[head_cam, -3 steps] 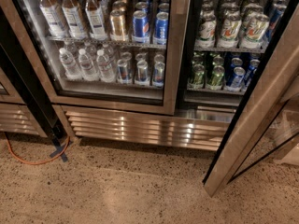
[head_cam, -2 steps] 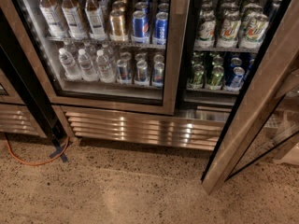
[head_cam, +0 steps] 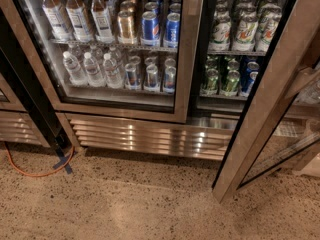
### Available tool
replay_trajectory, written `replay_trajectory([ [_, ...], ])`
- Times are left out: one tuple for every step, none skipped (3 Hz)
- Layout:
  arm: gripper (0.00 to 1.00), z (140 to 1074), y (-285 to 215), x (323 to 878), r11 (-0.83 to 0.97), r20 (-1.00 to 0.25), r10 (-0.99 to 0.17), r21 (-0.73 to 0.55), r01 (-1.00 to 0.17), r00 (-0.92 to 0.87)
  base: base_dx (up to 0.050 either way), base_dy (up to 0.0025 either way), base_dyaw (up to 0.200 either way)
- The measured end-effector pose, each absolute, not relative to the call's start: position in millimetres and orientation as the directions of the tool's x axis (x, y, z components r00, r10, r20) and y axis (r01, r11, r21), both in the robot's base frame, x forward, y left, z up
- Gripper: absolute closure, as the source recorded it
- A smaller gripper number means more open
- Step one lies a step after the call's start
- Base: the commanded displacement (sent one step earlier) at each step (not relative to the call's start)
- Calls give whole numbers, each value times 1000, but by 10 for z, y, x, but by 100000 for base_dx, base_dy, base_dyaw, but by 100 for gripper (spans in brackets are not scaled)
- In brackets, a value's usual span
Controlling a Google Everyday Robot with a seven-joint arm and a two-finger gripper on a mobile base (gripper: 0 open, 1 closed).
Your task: Open right fridge door
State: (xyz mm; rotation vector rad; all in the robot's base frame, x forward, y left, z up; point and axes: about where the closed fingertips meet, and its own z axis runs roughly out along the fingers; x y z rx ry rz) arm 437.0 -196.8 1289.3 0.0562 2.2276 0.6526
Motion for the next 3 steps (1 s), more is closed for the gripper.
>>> replay_trajectory([
  [0, 12848, -2014, 4381, 889, -691, 224, 434, -146, -687, 0, 0, 0],
  [0, 12876, -2063, 4468, 919, -716, 209, 376, -117, -666, 0, 0, 0],
  [0, 12882, -2069, 4469, 919, -716, 209, 376, -117, -666, 0, 0, 0],
])
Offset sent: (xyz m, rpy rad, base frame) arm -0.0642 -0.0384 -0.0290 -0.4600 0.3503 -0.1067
